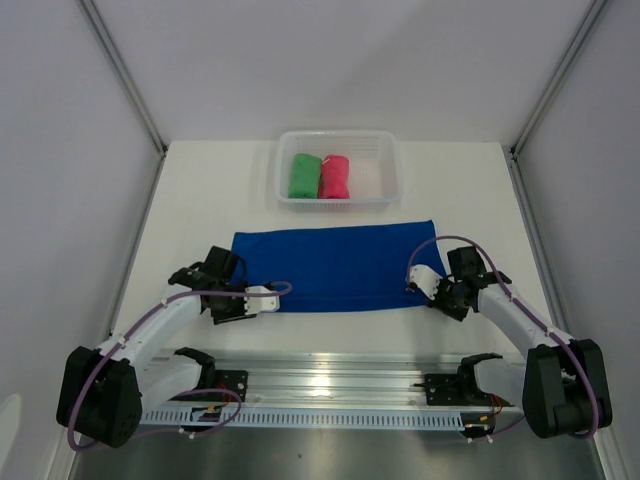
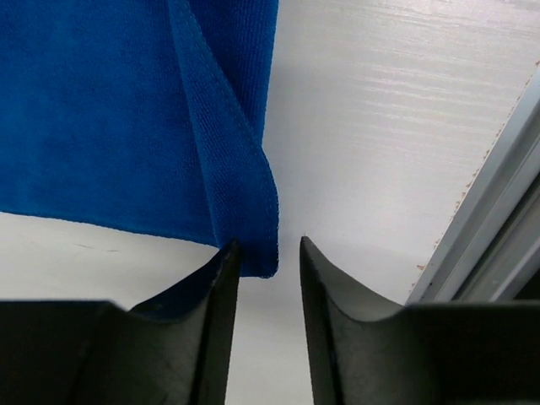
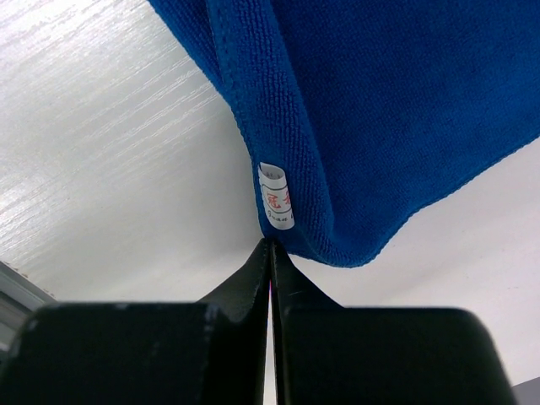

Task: Roll the towels
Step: Fold the towel

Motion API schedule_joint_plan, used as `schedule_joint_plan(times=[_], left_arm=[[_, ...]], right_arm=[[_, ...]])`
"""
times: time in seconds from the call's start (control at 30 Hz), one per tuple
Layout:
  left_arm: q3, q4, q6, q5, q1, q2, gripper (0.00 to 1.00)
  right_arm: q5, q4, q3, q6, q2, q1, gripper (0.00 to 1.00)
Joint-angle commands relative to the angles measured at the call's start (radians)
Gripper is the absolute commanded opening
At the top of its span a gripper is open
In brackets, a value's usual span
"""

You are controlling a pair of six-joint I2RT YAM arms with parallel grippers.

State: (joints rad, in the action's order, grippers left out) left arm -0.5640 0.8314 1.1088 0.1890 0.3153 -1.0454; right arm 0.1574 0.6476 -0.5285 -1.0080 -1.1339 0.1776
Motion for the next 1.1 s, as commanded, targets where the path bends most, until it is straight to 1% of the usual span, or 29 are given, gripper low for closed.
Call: schedule_joint_plan(times=[0.0, 0.17, 0.23, 0.33, 0.37, 0.57, 0.67, 0.73, 0.77, 0.83, 0.87, 0.9, 0.97, 1.03, 1.07], left_arm=[[-0.019, -0.014, 0.031, -0.026, -0.004, 0.005, 0.40], [-0.089, 0.037, 0.049, 0.013, 0.007, 0.004, 0.47], [-0.085, 0.035, 0.068, 0.015, 0.014, -0.004, 0.48], [0.001, -0.037, 0.111, -0.039, 0.031, -0.015, 0.48], [0.006, -0.060, 0.120, -0.054, 0.031, -0.018, 0.48], [-0.011, -0.003, 0.129, -0.007, 0.036, -0.031, 0.49], [-0.008, 0.006, 0.126, 0.004, 0.044, -0.033, 0.47], [-0.005, 0.000, 0.117, 0.007, 0.048, -0.031, 0.44], [-0.005, -0.005, 0.115, 0.010, 0.050, -0.028, 0.37], [0.006, -0.024, 0.105, 0.006, 0.053, -0.030, 0.27], [0.016, -0.049, 0.105, 0.001, 0.053, -0.028, 0.20], [0.027, -0.063, 0.105, -0.008, 0.053, -0.033, 0.16], [0.042, -0.095, 0.103, -0.037, 0.053, -0.039, 0.10], [0.049, -0.092, 0.102, -0.043, 0.053, -0.048, 0.08], [0.053, -0.089, 0.099, -0.043, 0.053, -0.047, 0.05]], right_arm=[[-0.010, 0.037, -0.014, -0.024, 0.020, 0.006, 0.00], [-0.007, 0.044, -0.014, -0.032, 0.023, 0.003, 0.00], [-0.010, 0.041, -0.013, -0.034, 0.023, 0.005, 0.00], [-0.010, 0.040, -0.014, -0.032, 0.026, 0.006, 0.00], [-0.009, 0.040, -0.014, -0.032, 0.026, 0.007, 0.00], [-0.010, 0.050, -0.011, -0.037, 0.033, 0.005, 0.00], [-0.012, 0.053, -0.013, -0.038, 0.034, 0.005, 0.00], [-0.012, 0.058, -0.014, -0.040, 0.033, 0.005, 0.00], [-0.012, 0.058, -0.016, -0.040, 0.033, 0.005, 0.00], [-0.012, 0.058, -0.016, -0.038, 0.034, 0.003, 0.00], [-0.010, 0.058, -0.016, -0.038, 0.034, 0.005, 0.00], [-0.012, 0.058, -0.018, -0.038, 0.033, 0.003, 0.00], [-0.010, 0.061, -0.018, -0.041, 0.031, 0.003, 0.00], [-0.009, 0.063, -0.019, -0.043, 0.033, 0.005, 0.00], [-0.010, 0.064, -0.018, -0.043, 0.033, 0.005, 0.00]])
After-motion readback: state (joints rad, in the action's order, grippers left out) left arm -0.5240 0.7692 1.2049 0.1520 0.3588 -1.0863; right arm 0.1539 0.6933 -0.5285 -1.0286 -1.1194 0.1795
